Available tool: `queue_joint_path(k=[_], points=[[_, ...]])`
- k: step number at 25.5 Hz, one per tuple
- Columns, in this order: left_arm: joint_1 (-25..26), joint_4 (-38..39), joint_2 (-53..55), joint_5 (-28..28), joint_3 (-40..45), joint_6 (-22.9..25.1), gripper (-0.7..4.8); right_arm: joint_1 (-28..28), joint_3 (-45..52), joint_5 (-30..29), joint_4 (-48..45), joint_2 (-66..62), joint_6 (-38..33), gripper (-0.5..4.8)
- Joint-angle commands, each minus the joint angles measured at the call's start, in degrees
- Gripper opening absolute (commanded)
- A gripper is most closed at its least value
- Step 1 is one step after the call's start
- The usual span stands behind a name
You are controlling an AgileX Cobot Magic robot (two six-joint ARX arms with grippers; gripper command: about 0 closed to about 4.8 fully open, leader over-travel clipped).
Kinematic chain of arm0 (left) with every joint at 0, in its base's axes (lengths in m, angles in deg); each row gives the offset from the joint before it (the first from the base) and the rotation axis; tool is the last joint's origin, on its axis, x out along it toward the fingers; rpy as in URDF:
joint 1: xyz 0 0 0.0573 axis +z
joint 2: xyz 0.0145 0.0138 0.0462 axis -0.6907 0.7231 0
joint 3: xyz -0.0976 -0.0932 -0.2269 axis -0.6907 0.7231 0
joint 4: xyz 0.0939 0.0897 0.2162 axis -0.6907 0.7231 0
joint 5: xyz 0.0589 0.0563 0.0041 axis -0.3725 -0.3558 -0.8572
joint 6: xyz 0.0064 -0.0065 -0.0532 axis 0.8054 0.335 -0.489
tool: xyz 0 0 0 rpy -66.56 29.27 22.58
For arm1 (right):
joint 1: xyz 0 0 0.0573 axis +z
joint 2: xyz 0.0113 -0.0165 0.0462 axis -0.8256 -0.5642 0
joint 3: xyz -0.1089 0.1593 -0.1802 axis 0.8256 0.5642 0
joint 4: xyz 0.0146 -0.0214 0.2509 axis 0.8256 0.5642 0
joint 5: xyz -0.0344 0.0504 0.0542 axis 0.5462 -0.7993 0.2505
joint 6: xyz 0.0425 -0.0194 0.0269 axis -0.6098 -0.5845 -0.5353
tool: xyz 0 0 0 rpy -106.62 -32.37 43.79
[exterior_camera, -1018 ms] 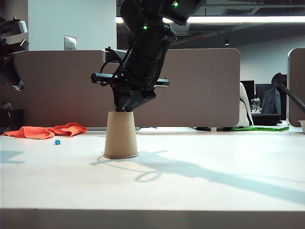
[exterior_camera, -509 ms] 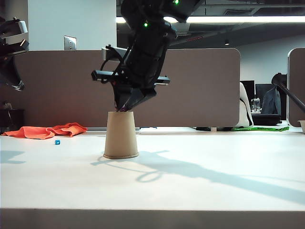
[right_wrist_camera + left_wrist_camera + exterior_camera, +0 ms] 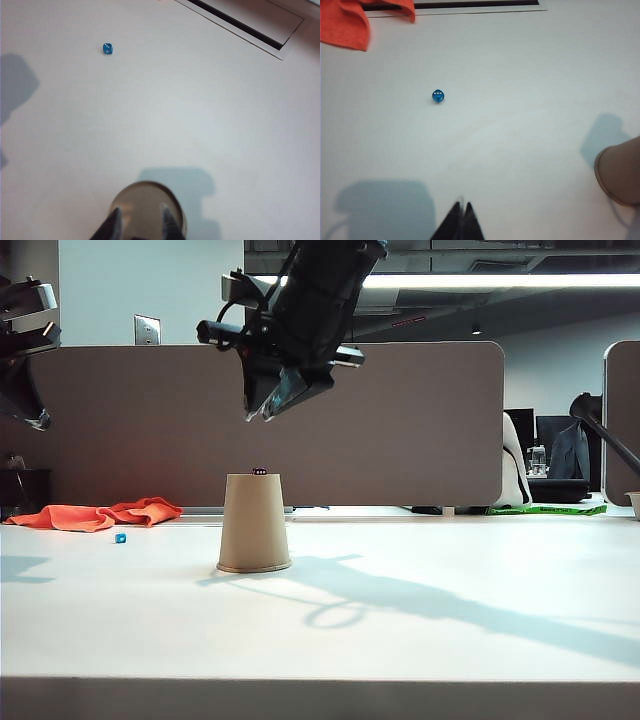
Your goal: Throw the dice onto the paper cup, compare its value with the values of the other dice on the table, place the die with the higher value on the paper cup, and take no action if both dice have the same value.
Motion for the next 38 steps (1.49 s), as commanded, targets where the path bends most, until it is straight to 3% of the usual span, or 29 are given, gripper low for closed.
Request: queue_joint_path(k=[1,3,6,17,23,33,38], points=[[0.02,-1.01,-0.26,0.37,-0.07,-0.39,-0.06,-0.02,-0.26,2.12,0.22,2.89,0.13,0.59],[0.02,-1.22,-0.35,0.37,-0.07,-0.39,-0.05,-0.13,-0.26,4.55,0.2,4.2,0.2,-0.07],[0.02,-1.14,-1.18,0.37,0.0,-0.44,-0.05,-1.09,-0.24,6.25,0.17,7.69,3.72,-0.06],[0.02,-1.11,-10.8,0.35,0.02,-3.23,-0.05,-9.6,0.11,5.86,5.51,16.11,3.63,-0.05],[0.02,-1.77,-18.88,-0.15,3.37,-5.55,-0.05,-13.42,0.72,1.9,8.5,18.64,4.26,-0.06],[0.0,-6.16,-31.34,-2.67,13.77,-5.49,-0.06,-16.59,23.3,1.97,-6.95,33.03,4.44,-0.06],[0.0,-6.12,-37.24,-2.6,15.91,-4.24,-0.06,-24.79,38.29,-1.09,-11.1,44.96,3.91,-0.06]])
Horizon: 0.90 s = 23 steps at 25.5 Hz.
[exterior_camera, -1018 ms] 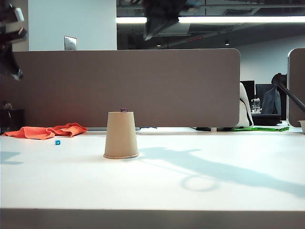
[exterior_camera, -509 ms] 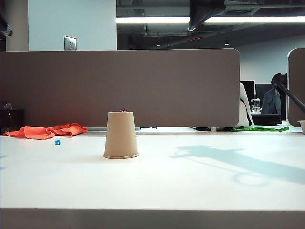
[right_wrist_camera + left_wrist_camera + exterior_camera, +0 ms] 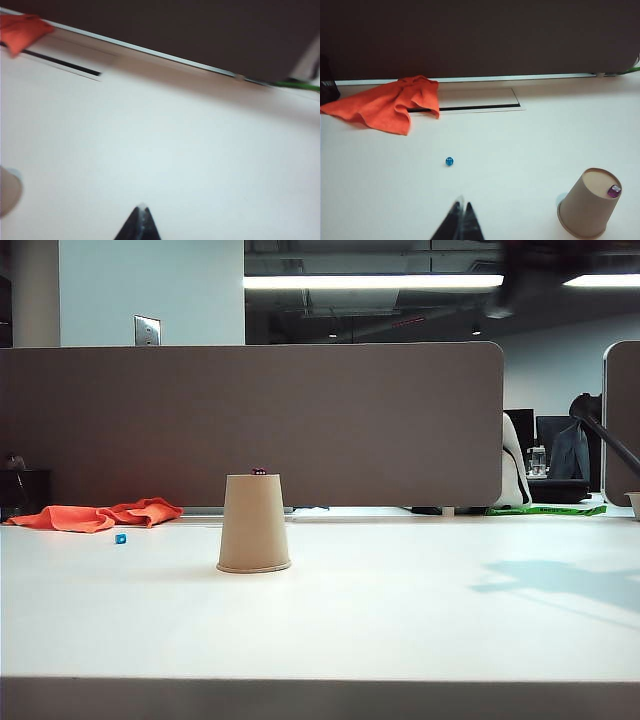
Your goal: Throw the dice onto the paper cup, compare its value with the values of the other dice on the table, place the die with the higher value on the paper cup, and take no action if both dice have the same value.
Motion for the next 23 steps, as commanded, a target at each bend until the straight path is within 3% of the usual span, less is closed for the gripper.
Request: queue_joint_path(k=[1,4,9,17,23], points=[[0.04,-0.98,-3.3,0.13,0.94,0.79,-0.05,-6.38,7.45,-4.48,-3.06,7.93,-0.55,-0.06],[0.04,-1.09,-5.86,1.53,2.12,0.81,-0.05,-10.97,12.26,-8.68,-3.06,14.08,-0.55,-0.06],[0.0,-1.2,-12.28,4.55,5.66,2.32,-0.06,-17.31,21.9,-10.45,-3.02,29.14,-0.83,-0.06],[-0.31,-1.14,-19.98,6.58,9.62,2.29,-0.06,-17.42,30.71,-11.06,-3.15,43.52,-4.22,-0.06],[-0.39,-0.22,-24.24,6.8,11.74,2.27,-0.06,-17.51,36.81,-6.62,-3.04,51.1,-5.27,-0.06]])
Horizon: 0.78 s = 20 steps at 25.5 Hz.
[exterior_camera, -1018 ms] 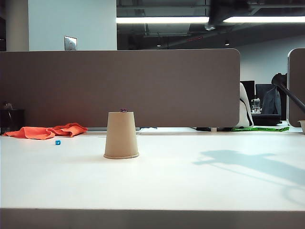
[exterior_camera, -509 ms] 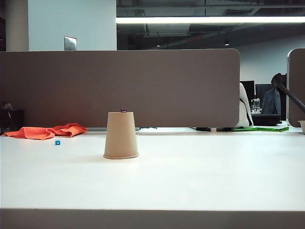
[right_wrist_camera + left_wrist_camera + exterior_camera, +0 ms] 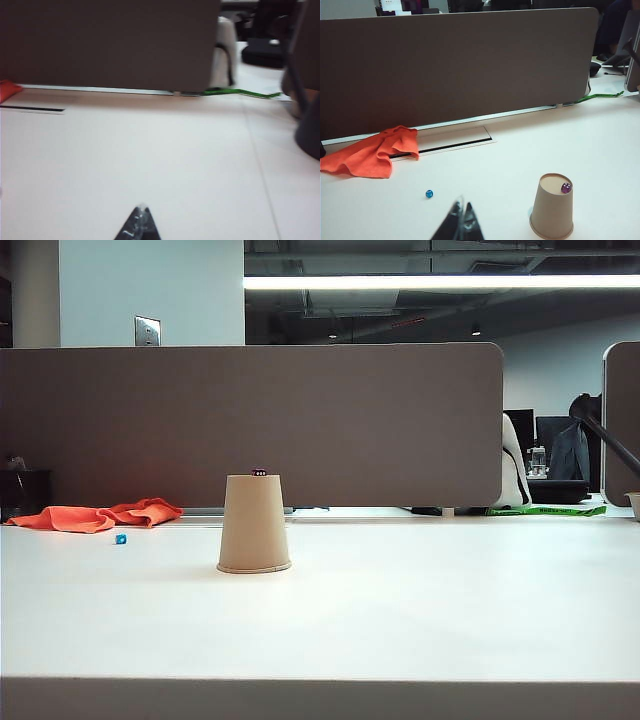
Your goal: Throw the dice onto the paper cup, compare its value with the values of the other dice on the table, place the die with the higher value on the paper cup, and take no action if both dice have the same value.
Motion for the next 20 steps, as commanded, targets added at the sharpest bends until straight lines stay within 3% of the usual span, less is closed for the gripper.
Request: queue_joint_path(k=[1,12,20], points=[[-0.11,1.01,-2.54,0.37,1.11,0.17,-0.05,0.0,3.89,1.18,-0.57,4.92,-0.83,-0.05],[-0.11,4.13,-6.64,0.44,3.17,0.04,-0.05,-0.02,12.87,1.4,-0.5,18.45,-0.83,-0.05],[-0.11,6.1,-8.24,0.42,3.28,0.0,-0.06,-0.04,14.95,1.62,-0.13,21.29,-0.96,-0.05]])
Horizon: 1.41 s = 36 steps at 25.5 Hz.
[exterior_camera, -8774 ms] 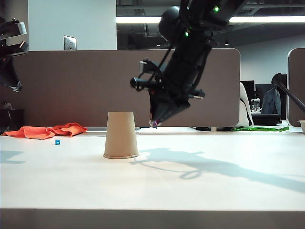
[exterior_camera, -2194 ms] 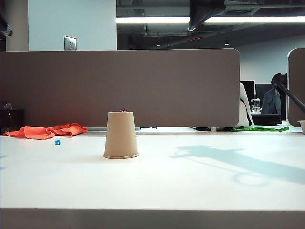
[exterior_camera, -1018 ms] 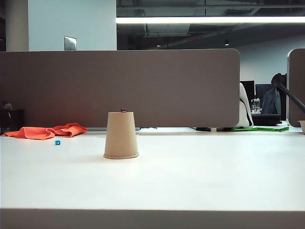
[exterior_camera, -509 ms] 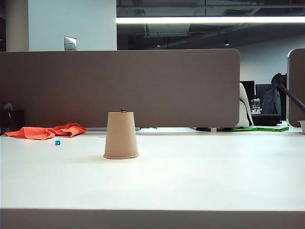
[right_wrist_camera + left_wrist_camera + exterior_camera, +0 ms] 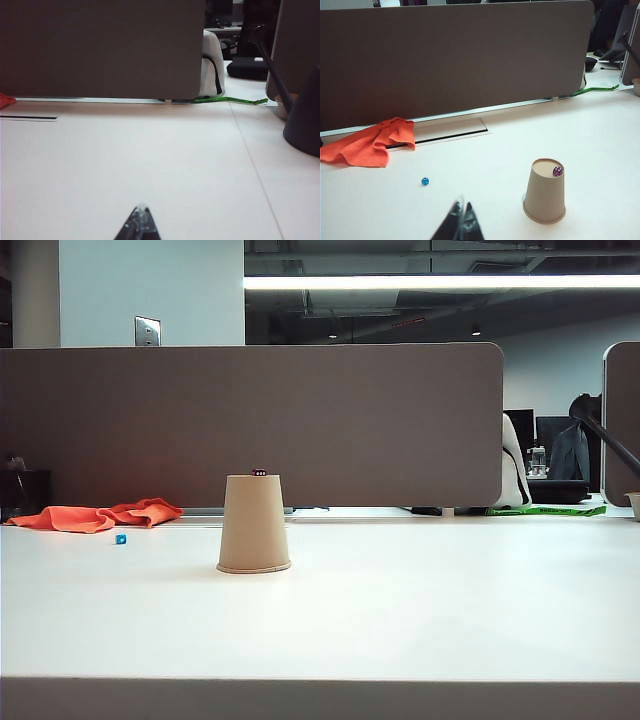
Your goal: Throw the dice onto the paper cup, compare its value with the values of the other dice on the table, place the die with the higher value on the paper cup, and take no action if both dice have the same value.
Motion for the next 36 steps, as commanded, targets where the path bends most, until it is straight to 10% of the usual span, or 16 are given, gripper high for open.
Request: queue_joint_path(k=[1,22,36], points=[[-0.09,1.36,-0.48,0.24,0.04,0.02,-0.05,-0.02,0.7,0.28,-0.68,-0.02,-0.55,-0.05],[-0.09,2.21,-5.7,1.46,5.05,-0.42,-0.05,-7.06,9.64,-0.52,-12.61,-0.02,-1.49,-0.05],[-0.35,2.05,-10.88,-1.11,6.97,-5.86,-0.05,-13.84,10.4,-12.66,-13.81,-0.02,-4.07,-0.06]])
